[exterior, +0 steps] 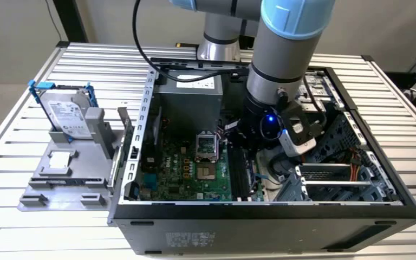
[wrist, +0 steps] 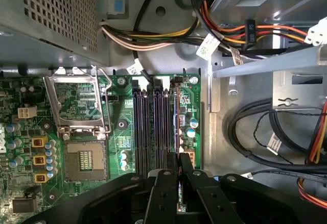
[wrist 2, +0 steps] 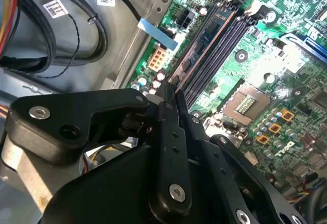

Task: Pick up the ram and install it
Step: 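Insert the ram into the slot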

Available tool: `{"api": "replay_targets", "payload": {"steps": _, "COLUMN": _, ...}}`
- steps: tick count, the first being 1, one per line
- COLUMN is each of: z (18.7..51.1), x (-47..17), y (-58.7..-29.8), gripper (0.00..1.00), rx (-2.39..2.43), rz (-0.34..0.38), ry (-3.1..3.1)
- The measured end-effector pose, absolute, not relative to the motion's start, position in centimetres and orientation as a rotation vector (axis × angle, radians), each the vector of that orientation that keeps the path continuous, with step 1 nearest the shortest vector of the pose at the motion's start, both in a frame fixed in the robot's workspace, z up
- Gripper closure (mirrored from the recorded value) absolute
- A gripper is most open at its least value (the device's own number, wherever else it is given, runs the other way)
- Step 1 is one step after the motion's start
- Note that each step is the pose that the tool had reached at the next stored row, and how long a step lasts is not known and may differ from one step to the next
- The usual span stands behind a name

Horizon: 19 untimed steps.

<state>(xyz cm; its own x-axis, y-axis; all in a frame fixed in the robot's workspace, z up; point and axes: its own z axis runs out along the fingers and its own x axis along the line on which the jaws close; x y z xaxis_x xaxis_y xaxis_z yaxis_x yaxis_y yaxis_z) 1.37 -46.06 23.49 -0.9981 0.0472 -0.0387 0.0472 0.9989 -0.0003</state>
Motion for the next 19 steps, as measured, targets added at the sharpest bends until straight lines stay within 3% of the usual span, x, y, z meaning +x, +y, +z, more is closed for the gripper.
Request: {"api": "replay_targets", "payload": {"steps": 19, "z": 22.1, "x": 1.1, "y": -46.5, "gripper": 1.0, "rx": 0.074, "rz": -0.001, "ry": 3.102}}
